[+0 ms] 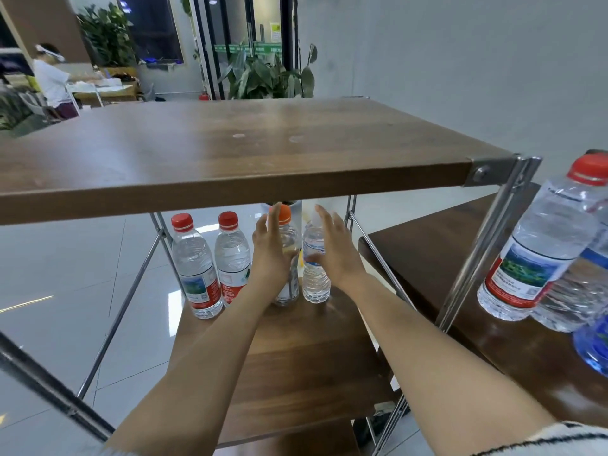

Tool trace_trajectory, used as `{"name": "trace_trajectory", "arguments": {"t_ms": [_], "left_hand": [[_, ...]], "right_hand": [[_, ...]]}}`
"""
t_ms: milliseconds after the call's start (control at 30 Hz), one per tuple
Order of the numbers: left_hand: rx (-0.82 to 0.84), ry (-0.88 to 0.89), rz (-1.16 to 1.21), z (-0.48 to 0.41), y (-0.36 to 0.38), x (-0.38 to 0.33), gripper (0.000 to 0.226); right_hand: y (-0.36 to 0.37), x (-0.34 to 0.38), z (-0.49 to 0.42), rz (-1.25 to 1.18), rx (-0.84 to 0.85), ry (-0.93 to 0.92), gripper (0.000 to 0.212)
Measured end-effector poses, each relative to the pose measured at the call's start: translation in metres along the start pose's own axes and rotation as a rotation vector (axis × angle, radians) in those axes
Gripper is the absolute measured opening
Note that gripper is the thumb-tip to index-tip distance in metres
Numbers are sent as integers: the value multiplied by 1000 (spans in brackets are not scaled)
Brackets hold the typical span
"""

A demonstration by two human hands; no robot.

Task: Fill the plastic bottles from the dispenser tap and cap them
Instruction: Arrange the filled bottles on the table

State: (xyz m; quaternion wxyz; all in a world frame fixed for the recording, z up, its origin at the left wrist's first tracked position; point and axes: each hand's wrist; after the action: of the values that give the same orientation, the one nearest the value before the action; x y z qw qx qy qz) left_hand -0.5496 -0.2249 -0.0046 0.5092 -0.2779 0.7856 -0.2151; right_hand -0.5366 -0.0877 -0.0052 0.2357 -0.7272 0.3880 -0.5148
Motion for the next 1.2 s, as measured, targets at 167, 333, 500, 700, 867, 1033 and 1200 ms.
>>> {"name": "trace_trajectory", "arguments": {"t_ms": [167, 333, 500, 700, 867, 1033, 1200], "left_hand": [[66, 0, -76, 25, -23, -14, 78], [50, 80, -126, 67, -53, -33, 52], [46, 156, -60, 117, -77, -53, 35], [45, 342, 52, 159, -97, -104, 31], [67, 468, 145, 173, -92, -163, 27], [106, 591, 207, 175, -71, -227, 24], [155, 645, 200, 153, -34, -282, 29]], "right_hand": [[-16, 13, 32, 97, 60, -51, 97], [-28, 29, 84, -76, 25, -127, 90], [-62, 51, 150, -161, 0, -108, 67], [-133, 68, 218, -99, -130, -108, 44], [-203, 51, 252, 21, -255, -25, 38], [-267, 23, 260, 132, -392, 87, 43], [-317, -5, 245, 311, -490, 155, 46]]}}
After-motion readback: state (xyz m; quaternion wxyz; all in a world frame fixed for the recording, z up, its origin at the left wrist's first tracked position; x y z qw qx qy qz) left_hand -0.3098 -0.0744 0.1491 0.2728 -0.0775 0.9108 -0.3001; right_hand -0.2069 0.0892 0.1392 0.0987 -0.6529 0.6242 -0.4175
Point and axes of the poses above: each hand's wrist, its own z-axis away from the middle knuckle, its own y-axis out of the palm, x = y × z, and after that the axes turned 2 degrees about -x, right-handed
